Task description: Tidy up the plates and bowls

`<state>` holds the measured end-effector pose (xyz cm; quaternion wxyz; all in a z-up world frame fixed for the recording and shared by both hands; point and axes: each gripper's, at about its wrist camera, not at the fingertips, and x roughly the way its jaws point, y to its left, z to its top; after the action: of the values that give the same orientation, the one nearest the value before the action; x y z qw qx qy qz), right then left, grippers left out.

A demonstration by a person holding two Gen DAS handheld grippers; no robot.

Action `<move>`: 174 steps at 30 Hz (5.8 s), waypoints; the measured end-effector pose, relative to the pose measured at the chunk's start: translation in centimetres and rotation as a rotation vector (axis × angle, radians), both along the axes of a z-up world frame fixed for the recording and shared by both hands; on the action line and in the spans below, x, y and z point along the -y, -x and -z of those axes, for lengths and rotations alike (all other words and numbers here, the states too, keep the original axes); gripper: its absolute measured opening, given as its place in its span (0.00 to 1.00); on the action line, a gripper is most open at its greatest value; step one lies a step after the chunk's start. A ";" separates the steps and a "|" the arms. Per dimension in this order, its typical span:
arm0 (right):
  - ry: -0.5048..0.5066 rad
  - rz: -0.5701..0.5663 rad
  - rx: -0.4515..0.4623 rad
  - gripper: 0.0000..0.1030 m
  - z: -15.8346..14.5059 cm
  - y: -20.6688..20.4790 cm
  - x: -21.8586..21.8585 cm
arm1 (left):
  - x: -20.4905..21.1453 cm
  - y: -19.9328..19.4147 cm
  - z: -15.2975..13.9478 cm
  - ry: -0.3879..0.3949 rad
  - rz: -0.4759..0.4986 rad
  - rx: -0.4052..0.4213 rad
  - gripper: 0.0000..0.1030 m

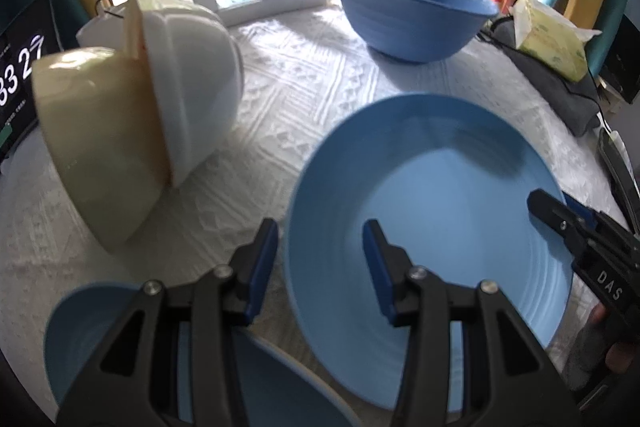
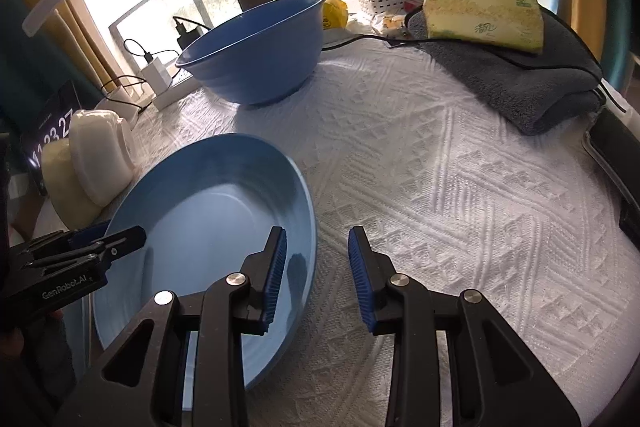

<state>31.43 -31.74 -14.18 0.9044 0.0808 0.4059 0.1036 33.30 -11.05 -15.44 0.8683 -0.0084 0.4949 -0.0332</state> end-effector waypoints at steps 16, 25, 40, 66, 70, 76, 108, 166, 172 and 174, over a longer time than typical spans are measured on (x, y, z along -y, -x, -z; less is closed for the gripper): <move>0.023 -0.020 0.019 0.23 -0.2 0.4 -0.3 | 0.7 1.1 -0.6 0.020 0.053 0.028 0.36; 0.036 0.007 0.038 0.23 -0.9 1.2 -0.1 | 0.9 2.2 -1.9 0.015 0.074 0.078 0.35; 0.048 0.008 0.081 0.23 -2.6 3.3 -1.1 | -0.6 4.8 -3.7 0.038 0.065 0.128 0.35; 0.093 -0.089 0.126 0.23 -4.5 6.7 -7.6 | -7.7 10.8 -4.6 0.099 -0.045 0.166 0.35; 0.102 -0.109 0.132 0.23 -4.7 7.2 -9.0 | -8.9 11.8 -4.5 0.107 -0.064 0.170 0.35; 0.110 -0.136 0.136 0.23 -4.9 8.3 -11.0 | -10.7 12.9 -4.4 0.113 -0.091 0.176 0.35; 0.144 -0.263 0.106 0.23 -4.2 10.1 -17.8 | -16.2 17.0 -2.7 0.098 -0.203 0.180 0.35; 0.005 -0.176 0.142 0.30 -5.2 9.2 -8.5 | -6.9 17.4 -8.5 -0.067 -0.122 0.299 0.38; -0.014 -0.175 0.172 0.30 -6.0 9.2 -7.3 | -5.4 16.7 -9.3 -0.078 -0.104 0.323 0.38; -0.009 -0.180 0.178 0.30 -6.1 9.1 -7.0 | -4.8 16.6 -9.4 -0.075 -0.096 0.329 0.38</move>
<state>22.33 -24.76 -8.04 0.9236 0.0384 0.3292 0.1929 16.74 -6.29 -6.06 0.9379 0.0059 0.3459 0.0261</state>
